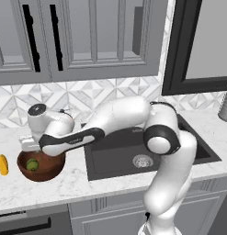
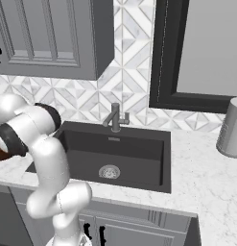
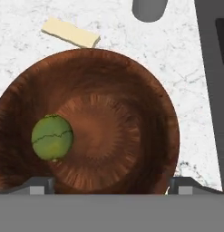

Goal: Pick the lime from the sink and place it in the bowl. Then pick the bowl and place it in the microwave. Then close the microwave door and press the start button.

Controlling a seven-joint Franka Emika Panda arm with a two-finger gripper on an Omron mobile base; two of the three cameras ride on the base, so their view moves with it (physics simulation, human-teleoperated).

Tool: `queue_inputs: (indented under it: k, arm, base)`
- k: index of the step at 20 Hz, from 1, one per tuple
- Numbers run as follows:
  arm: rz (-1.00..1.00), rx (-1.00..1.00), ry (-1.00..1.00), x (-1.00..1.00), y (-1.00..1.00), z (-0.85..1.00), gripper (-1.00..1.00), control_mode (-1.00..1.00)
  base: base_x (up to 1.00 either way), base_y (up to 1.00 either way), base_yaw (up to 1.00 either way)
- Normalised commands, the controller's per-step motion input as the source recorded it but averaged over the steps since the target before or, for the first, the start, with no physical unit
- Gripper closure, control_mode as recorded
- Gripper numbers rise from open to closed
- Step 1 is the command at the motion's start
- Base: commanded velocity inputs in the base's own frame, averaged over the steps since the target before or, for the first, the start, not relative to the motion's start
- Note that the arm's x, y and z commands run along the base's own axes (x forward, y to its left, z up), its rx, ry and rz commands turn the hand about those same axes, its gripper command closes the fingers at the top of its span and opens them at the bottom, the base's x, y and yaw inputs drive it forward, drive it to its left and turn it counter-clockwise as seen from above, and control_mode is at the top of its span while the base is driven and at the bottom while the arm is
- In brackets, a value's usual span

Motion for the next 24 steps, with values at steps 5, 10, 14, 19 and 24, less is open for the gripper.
queue_inputs:
  k: [5, 10, 14, 19, 24]
  arm:
    - [0.0, 0.25, 0.07, 0.0, -0.68, 0.45, -1.0, -1.0]
    - [0.0, 0.06, 0.23, 0.04, -0.26, 0.1, -1.0, -1.0]
    - [0.0, 0.0, 0.16, 0.07, -0.24, 0.0, -1.0, -1.0]
    - [0.0, 0.0, 0.01, 0.04, -0.01, -0.01, -1.0, -1.0]
    - [0.0, -0.01, 0.0, 0.12, 0.04, -0.05, -1.0, -1.0]
  base:
    - [0.0, 0.0, 0.0]
    - [0.0, 0.0, 0.0]
    - [0.0, 0.0, 0.0]
    - [0.0, 0.0, 0.0]
    - [0.0, 0.0, 0.0]
